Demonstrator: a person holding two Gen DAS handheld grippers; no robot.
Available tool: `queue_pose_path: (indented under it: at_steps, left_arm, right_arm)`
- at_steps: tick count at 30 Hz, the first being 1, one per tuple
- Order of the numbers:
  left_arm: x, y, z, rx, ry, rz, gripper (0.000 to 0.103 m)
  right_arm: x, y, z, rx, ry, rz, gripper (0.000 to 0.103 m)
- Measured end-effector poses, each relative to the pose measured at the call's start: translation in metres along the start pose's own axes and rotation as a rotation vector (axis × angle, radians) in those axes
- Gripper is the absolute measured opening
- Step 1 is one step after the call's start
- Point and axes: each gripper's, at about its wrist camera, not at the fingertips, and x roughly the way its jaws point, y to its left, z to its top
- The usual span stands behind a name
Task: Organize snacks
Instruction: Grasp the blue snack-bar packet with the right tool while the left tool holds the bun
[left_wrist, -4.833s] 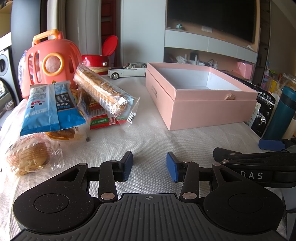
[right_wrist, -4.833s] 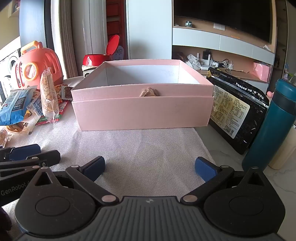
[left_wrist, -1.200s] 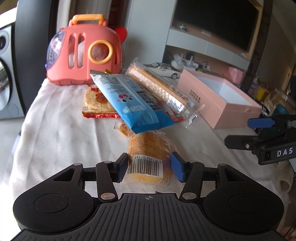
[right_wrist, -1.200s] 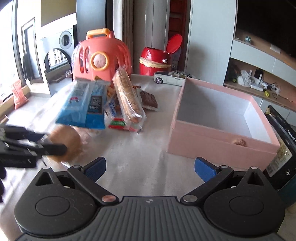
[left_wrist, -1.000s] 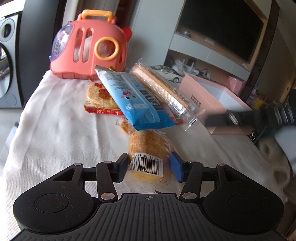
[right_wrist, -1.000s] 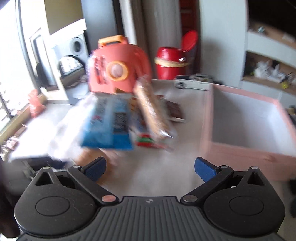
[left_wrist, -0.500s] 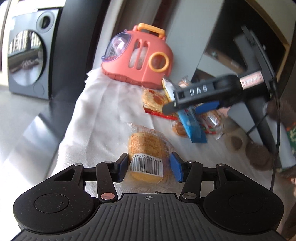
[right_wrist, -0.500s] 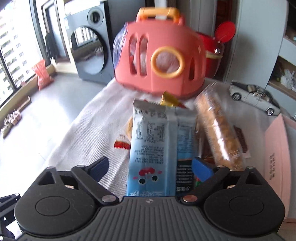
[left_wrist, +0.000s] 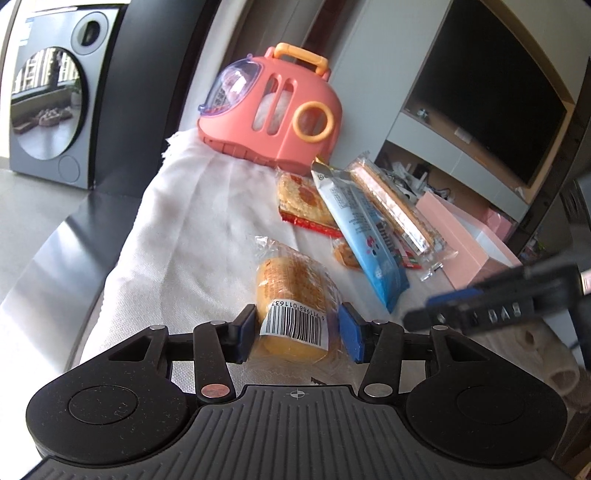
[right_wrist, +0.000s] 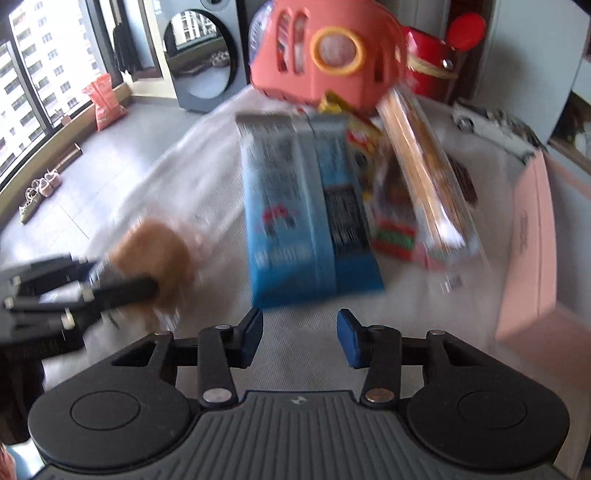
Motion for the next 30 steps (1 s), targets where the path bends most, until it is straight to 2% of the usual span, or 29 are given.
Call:
queue_pose_path:
  at_steps: [2,3,4,6,7,9,12,20,26,30]
  left_arm:
    - [0.0,0.0,0.0,-0.006,0.002,0.004,0.053]
    - [-0.001,0.0,0.0,-0.01,0.003,0.007,0.053]
    - [0.001,0.002,0.002,-0.015,0.003,0.011,0.053]
    - [0.001,0.003,0.003,-0.022,0.002,0.018,0.053]
    - [0.001,0.003,0.003,-0.025,0.002,0.019,0.053]
    - [0.002,0.004,0.003,-0.031,0.004,0.019,0.053]
    - [0.001,0.003,0.002,-0.035,0.005,0.019,0.053]
    - [-0.009,0.012,0.002,-0.051,-0.006,0.056,0.053]
    - [-0.007,0.018,0.002,-0.086,-0.019,0.059,0.053]
    - [-0.006,0.016,0.003,-0.084,-0.019,0.064,0.053]
  right_arm:
    - [-0.004,-0.005,-0.01,-0.005,0.0,-0.03,0.045]
    - [-0.006,-0.007,-0.012,-0.017,-0.009,-0.051,0.049]
    - [-0.009,-0.007,-0.014,-0.035,-0.024,-0.076,0.062]
    - [-0.016,-0.006,-0.014,-0.072,-0.078,-0.124,0.08]
    - [-0.02,-0.004,-0.015,-0.094,-0.118,-0.144,0.082]
    - [-0.026,0.002,-0.011,-0.135,-0.159,-0.153,0.083]
    - [-0.023,0.009,-0.009,-0.165,-0.179,-0.072,0.087]
    - [0.016,0.01,0.001,-0.068,-0.111,-0.012,0.087]
    - [-0.006,0.014,-0.014,-0.134,-0.187,-0.016,0.087]
    - [-0.009,0.009,0.002,-0.09,-0.229,0.0,0.087]
